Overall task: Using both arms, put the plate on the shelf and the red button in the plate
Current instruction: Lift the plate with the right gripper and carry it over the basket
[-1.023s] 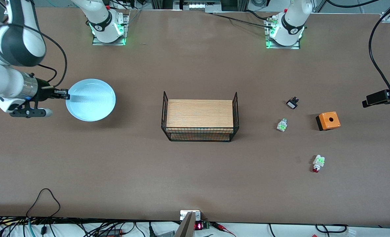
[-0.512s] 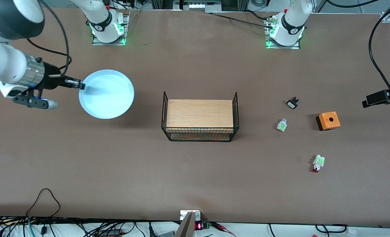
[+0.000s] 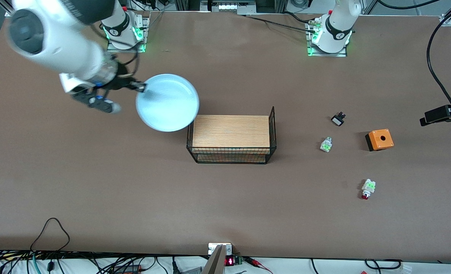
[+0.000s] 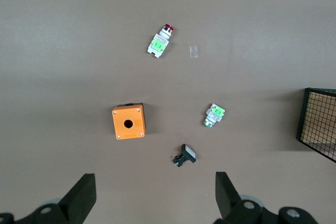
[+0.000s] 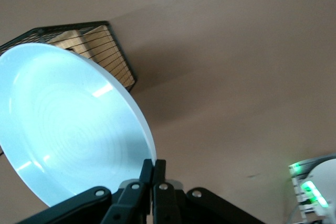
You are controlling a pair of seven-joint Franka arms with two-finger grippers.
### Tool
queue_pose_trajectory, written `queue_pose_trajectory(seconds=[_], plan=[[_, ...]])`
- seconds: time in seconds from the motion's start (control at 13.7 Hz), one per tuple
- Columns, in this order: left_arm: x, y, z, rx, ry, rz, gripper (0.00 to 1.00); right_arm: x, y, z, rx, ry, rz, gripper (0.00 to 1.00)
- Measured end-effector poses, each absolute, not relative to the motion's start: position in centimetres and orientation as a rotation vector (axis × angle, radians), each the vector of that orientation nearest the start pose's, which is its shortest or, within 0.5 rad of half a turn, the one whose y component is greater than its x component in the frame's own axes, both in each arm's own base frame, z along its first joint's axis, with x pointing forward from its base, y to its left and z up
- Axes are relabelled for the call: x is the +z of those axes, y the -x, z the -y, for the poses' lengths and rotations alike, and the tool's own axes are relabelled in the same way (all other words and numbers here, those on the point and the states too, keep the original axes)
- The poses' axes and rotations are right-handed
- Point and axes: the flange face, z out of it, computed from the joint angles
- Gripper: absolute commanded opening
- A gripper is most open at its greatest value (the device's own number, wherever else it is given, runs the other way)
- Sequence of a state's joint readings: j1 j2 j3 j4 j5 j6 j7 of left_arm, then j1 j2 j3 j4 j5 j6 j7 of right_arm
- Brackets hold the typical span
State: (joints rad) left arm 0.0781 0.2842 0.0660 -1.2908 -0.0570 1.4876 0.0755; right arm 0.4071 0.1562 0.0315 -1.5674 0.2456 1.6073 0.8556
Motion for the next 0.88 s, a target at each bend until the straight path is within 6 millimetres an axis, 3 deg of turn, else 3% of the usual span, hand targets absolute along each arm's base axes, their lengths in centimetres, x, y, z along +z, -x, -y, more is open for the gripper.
queue_pose_trajectory(seconds=[0.37, 0.88], plan=[[57.7, -62.9, -7.7, 0.12, 3.184, 0.1, 1.0, 52.7, -50.8, -36.4, 0.288, 2.85, -0.803, 0.0], [57.5, -63.0, -8.0, 0.118, 3.184, 0.107, 1.0, 47.4, -50.9, -42.1, 0.247, 2.789, -0.919, 0.0]])
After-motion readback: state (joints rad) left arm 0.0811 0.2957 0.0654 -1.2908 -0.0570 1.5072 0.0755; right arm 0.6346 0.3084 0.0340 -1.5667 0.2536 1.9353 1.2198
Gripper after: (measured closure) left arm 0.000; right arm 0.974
